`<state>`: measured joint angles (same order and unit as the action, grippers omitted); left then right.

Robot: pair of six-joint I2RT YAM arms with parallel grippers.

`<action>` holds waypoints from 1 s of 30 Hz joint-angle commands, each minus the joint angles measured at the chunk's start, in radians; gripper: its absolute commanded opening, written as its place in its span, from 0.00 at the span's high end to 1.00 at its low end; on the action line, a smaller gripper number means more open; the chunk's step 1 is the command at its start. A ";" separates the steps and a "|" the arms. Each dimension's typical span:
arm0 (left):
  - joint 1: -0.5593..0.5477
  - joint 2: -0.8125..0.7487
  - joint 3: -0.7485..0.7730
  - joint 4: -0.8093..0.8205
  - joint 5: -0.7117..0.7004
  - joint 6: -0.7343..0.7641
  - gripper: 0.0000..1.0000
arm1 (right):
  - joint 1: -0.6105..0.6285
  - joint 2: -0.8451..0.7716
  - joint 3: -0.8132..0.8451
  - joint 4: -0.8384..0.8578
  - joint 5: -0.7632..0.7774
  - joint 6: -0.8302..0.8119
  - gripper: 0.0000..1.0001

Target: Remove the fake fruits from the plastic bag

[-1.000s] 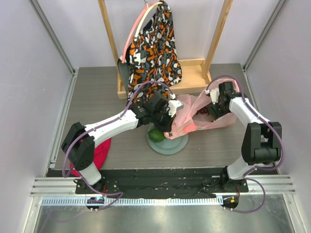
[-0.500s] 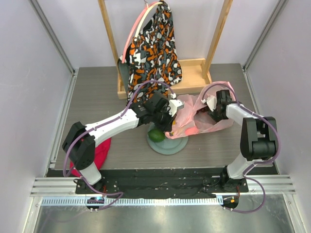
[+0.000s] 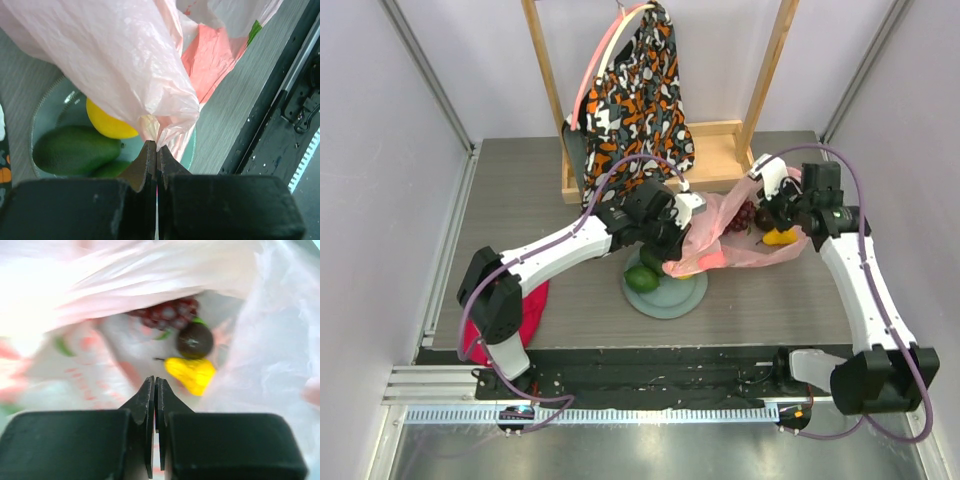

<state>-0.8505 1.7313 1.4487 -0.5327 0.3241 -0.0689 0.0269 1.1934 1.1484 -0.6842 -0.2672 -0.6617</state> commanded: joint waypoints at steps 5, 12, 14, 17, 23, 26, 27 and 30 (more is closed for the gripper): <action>-0.002 0.034 0.105 -0.016 0.006 0.021 1.00 | 0.010 -0.115 -0.050 -0.175 -0.103 0.146 0.92; -0.004 -0.021 -0.014 0.017 0.026 -0.003 1.00 | 0.013 -0.069 -0.234 -0.110 0.260 0.094 0.83; -0.002 -0.038 -0.039 0.031 0.027 -0.006 1.00 | 0.013 -0.110 -0.287 -0.176 0.263 0.042 0.82; -0.005 -0.039 -0.063 0.051 0.041 -0.012 1.00 | 0.011 -0.210 -0.352 -0.236 0.263 -0.024 0.81; -0.022 0.011 -0.005 0.050 0.049 -0.028 1.00 | 0.013 -0.152 -0.271 -0.158 0.263 0.059 0.76; -0.031 0.046 0.041 0.033 0.062 -0.035 1.00 | 0.013 0.003 -0.182 -0.088 0.263 0.115 0.65; -0.033 0.056 0.047 0.030 0.064 -0.035 1.00 | 0.011 0.062 -0.165 -0.062 0.263 0.126 0.62; -0.035 0.065 0.053 0.028 0.069 -0.035 1.00 | 0.011 0.110 -0.144 0.038 0.289 0.139 0.52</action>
<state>-0.8768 1.7824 1.4586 -0.5209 0.3630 -0.0967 0.0376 1.2568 0.9550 -0.7959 -0.0162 -0.5690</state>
